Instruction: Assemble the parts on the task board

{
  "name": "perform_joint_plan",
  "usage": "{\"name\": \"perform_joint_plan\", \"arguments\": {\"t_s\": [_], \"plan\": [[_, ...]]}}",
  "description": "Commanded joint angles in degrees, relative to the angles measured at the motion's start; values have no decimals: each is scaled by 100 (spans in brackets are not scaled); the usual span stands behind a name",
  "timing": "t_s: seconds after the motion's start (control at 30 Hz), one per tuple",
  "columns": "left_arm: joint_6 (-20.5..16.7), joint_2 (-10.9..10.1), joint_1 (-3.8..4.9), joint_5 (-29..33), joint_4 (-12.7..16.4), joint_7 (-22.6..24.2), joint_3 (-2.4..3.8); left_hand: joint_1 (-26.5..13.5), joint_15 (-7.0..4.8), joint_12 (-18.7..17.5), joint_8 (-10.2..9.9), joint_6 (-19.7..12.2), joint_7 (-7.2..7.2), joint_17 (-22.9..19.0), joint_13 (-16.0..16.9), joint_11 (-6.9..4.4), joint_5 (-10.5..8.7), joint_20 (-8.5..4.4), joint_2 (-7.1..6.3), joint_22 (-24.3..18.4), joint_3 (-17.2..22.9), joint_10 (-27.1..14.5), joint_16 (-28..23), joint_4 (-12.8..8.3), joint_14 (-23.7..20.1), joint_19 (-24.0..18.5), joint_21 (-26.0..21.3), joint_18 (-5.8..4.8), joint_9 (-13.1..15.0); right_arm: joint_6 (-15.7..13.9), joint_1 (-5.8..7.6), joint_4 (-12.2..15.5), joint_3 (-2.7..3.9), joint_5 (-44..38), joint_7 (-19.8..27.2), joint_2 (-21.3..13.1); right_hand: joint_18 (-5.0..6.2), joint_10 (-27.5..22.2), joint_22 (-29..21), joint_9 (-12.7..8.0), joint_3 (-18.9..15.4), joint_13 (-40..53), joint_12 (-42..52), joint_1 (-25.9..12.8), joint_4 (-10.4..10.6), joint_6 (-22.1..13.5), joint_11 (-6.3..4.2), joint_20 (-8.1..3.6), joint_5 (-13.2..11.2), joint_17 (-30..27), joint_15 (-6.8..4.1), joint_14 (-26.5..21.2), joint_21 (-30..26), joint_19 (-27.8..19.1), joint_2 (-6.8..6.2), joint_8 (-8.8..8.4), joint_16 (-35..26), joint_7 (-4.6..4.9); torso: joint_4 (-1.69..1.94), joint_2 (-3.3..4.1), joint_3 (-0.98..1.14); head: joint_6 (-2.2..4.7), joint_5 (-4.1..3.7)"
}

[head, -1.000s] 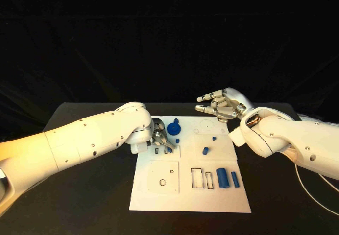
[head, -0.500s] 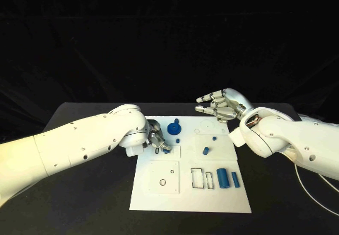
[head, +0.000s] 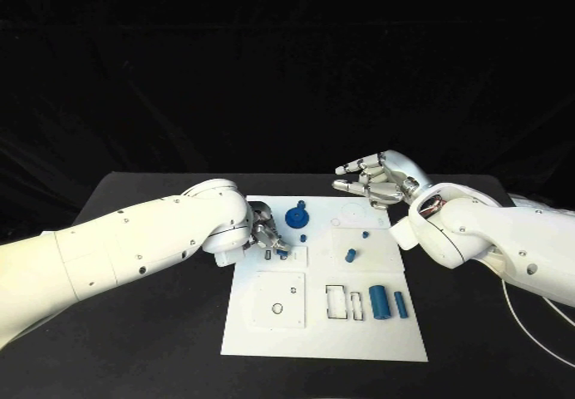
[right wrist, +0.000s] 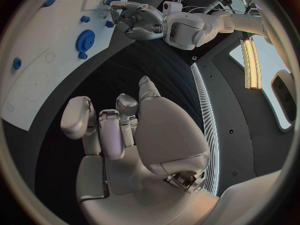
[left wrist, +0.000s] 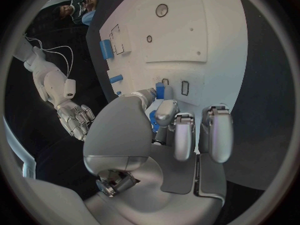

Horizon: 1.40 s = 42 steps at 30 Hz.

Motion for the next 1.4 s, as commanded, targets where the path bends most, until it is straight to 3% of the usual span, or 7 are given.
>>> {"name": "perform_joint_plan", "arguments": {"t_s": [0.03, 0.33, 0.8, 1.4], "plan": [[-171, 25, -25, -256, 13, -53, 1, -51, 15, 35, 37, 4, -23, 1508, 5, 0, -15, 27, -6, 771, 1002, 39, 18, -959, 603, 151, 6, -43, 7, 84, -5, 4, 0, -53, 19, 6, 101, -22, -5, 7, -34, -5, -30, -11, 7, 36, -8, -13, 32, 213, -46, 295, -40, -29, 52, 25, -34, -11, -2, 4, -3, -6, -4], [-22, 76, -98, -450, -16, -154, -4, -84, 15, 37, 46, 6, -22, 1508, 6, 1, -16, 27, -9, 773, 1056, 46, 18, -985, 603, 153, 7, -44, 27, 92, -7, 3, 0, -54, 18, 4, 101, -22, -5, 7, -34, -5, -30, -11, 7, 36, -8, -13, 32, 213, -46, 295, -40, -29, 52, 25, -34, -11, -7, 3, -2, -39, -1], [332, 28, -132, -618, 6, -290, -4, -197, 16, 36, 80, 18, -21, 1508, 4, 0, 107, 27, -77, 738, 1206, 61, 18, -1094, 603, 130, -18, -34, 93, 120, -10, -8, -1, -48, 25, 4, 101, -19, -9, 7, -46, -9, -29, -11, 8, 39, -9, -16, 56, 216, -48, 297, -44, -28, 55, 24, -34, -12, -6, -3, -1, -47, 8], [369, 66, -141, -619, -45, -315, -4, -324, 13, 47, 111, 39, -29, 1508, 18, -5, 231, 24, -117, 736, 1301, 86, 18, -1151, 603, 127, -25, -33, 149, 124, -14, -11, -1, -44, 26, 12, 102, -20, -12, 7, -50, -13, -32, -15, 11, 41, -9, -17, 59, 212, -48, 297, -46, -30, 57, 24, -38, -13, -8, -2, 2, -52, 11]]}}
